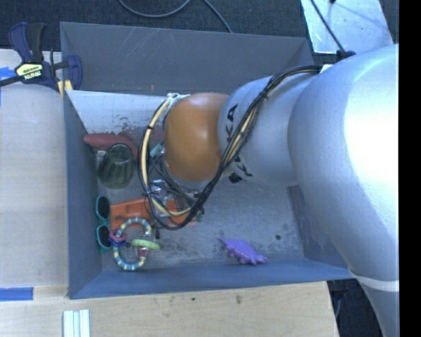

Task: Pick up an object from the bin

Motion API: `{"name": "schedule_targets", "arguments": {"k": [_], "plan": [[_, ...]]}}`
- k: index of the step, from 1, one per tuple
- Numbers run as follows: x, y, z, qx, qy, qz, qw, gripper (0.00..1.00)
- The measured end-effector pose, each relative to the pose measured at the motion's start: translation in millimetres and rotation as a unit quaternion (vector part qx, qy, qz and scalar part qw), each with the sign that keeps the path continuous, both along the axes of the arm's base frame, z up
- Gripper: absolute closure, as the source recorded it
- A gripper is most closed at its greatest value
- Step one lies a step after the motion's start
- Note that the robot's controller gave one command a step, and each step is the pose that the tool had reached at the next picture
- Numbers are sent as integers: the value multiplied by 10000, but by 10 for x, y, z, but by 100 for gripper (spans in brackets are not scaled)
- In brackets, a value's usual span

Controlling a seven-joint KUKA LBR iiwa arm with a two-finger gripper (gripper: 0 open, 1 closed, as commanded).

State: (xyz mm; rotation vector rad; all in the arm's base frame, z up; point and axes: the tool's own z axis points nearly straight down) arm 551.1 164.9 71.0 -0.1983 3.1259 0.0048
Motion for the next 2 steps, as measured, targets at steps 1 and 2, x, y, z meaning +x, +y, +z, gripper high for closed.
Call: {"name": "schedule_targets", "arguments": {"k": [1,2], "plan": [[0,0,0,1,0,-3,10000,100],[40,-49,445,-9,24,94,10000,100]]}}
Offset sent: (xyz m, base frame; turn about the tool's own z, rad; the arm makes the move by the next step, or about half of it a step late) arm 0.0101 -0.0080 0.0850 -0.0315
